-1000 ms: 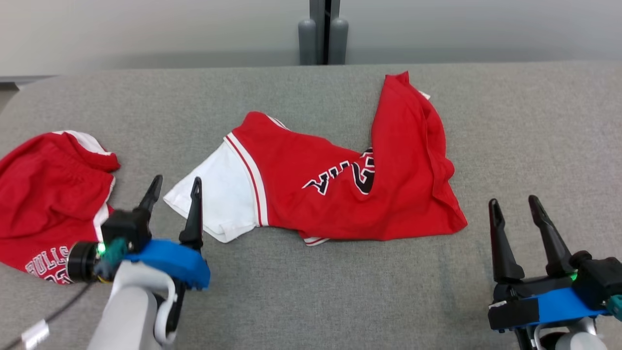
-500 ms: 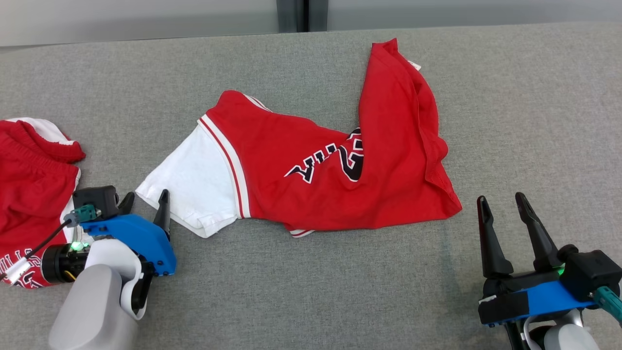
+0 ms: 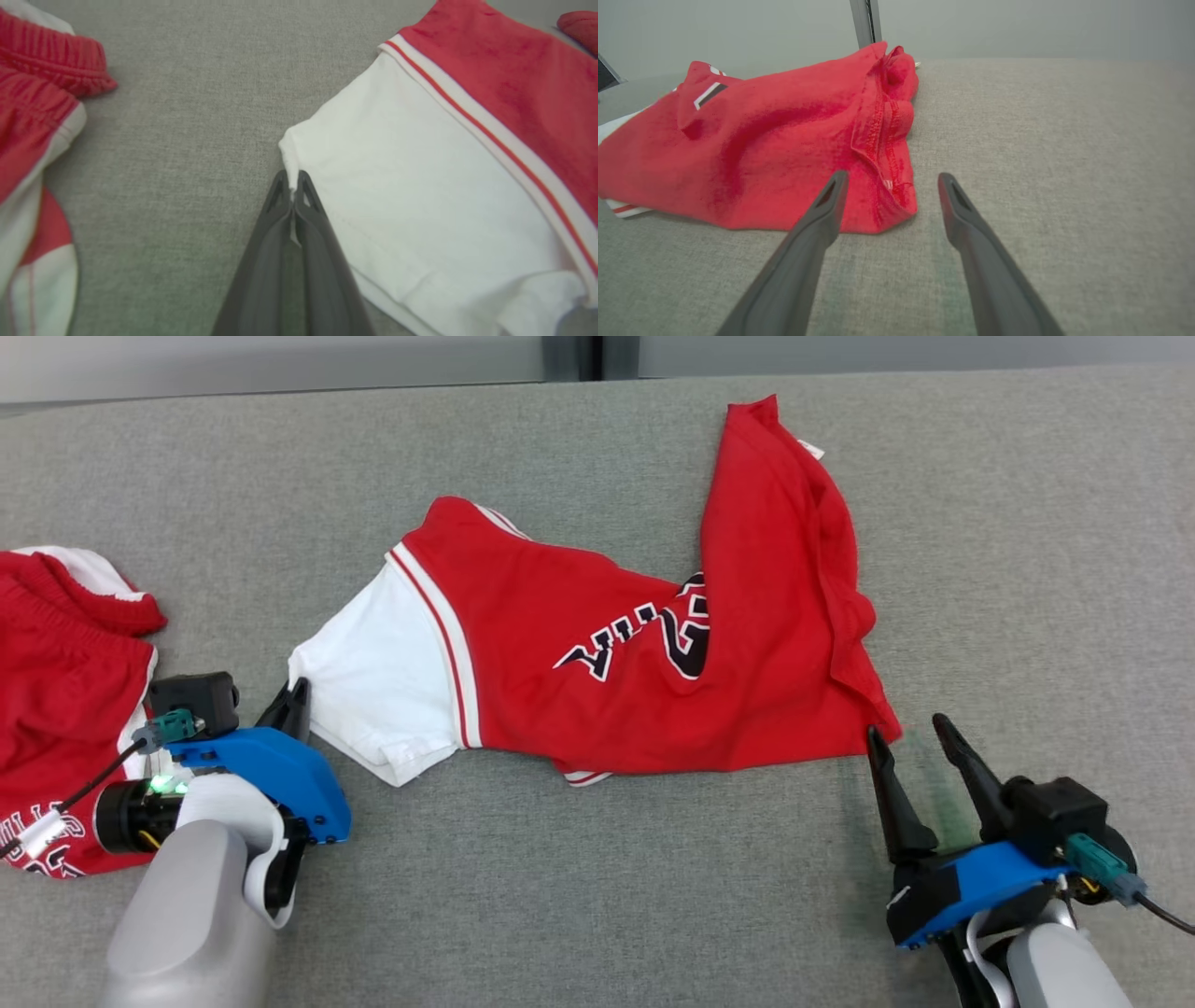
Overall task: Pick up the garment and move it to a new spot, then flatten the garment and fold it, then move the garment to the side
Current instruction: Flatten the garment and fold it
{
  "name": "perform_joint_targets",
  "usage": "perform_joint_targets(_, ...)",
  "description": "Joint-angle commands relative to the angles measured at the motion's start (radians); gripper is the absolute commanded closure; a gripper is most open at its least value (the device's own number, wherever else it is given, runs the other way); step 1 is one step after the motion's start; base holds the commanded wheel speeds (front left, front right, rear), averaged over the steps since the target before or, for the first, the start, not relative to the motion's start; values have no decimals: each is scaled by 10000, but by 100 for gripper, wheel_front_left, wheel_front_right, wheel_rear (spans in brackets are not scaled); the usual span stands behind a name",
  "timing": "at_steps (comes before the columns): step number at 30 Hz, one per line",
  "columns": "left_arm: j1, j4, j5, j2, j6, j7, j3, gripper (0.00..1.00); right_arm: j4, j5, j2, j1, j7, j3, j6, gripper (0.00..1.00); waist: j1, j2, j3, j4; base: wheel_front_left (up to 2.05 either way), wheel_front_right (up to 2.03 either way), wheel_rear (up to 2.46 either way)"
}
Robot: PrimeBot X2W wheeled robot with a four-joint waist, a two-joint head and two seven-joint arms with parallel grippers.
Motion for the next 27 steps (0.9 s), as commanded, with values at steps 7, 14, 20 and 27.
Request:
perform_joint_targets(7,-271,-44,-115,-226,-66,-794,-240,100,1880,328,-265,-1079,-11,310,1,42,0,1,269,393,0,0,0)
perform_joint_targets(14,53,-657,-182,-291,28,-1953,-157,100,2470,640,-440,-1484,-437,359,1,100,0,1,251,474,0,0,0)
perform_joint_targets(20,525,-2601,41,-199,330,-2684,-12,100,899,575,-747,-1242,-830,-157,1,100,0,1,-170,473,0,0,0)
perform_joint_targets(27,1079,-6384,552,38,879,-2778,46,100,-2170,105,-976,-1103,-326,-1176,1,100,0,1,-987,431,0,0,0)
